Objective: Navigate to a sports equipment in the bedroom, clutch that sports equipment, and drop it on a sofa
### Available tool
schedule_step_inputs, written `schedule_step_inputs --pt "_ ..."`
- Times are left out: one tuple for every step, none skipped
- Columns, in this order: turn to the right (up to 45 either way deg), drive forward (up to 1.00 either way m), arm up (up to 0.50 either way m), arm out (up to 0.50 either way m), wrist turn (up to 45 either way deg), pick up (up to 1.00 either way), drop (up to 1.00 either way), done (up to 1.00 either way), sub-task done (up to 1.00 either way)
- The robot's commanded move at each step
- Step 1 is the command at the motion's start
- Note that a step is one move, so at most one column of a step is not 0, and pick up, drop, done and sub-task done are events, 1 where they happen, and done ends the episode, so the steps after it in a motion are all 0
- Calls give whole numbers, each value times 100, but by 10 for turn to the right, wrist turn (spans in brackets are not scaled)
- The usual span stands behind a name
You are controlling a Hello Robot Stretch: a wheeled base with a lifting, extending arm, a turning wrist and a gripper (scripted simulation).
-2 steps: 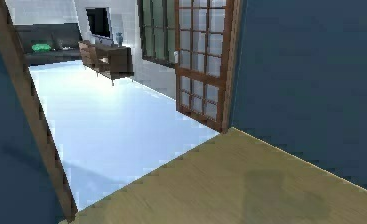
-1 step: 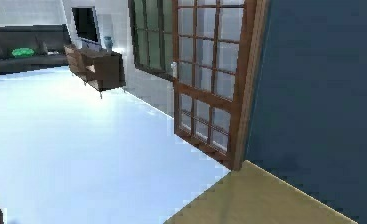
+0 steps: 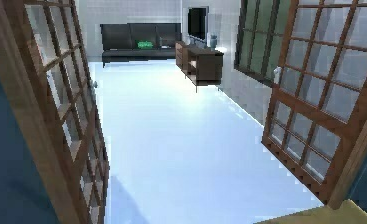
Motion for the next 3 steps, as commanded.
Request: schedule_step_inputs --pt "0 100 0 0 0 0 0 0 0" --pt "0 55 0 0 0 0 0 0 0" --pt "-120 0 0 0 0 0 0 0 0"
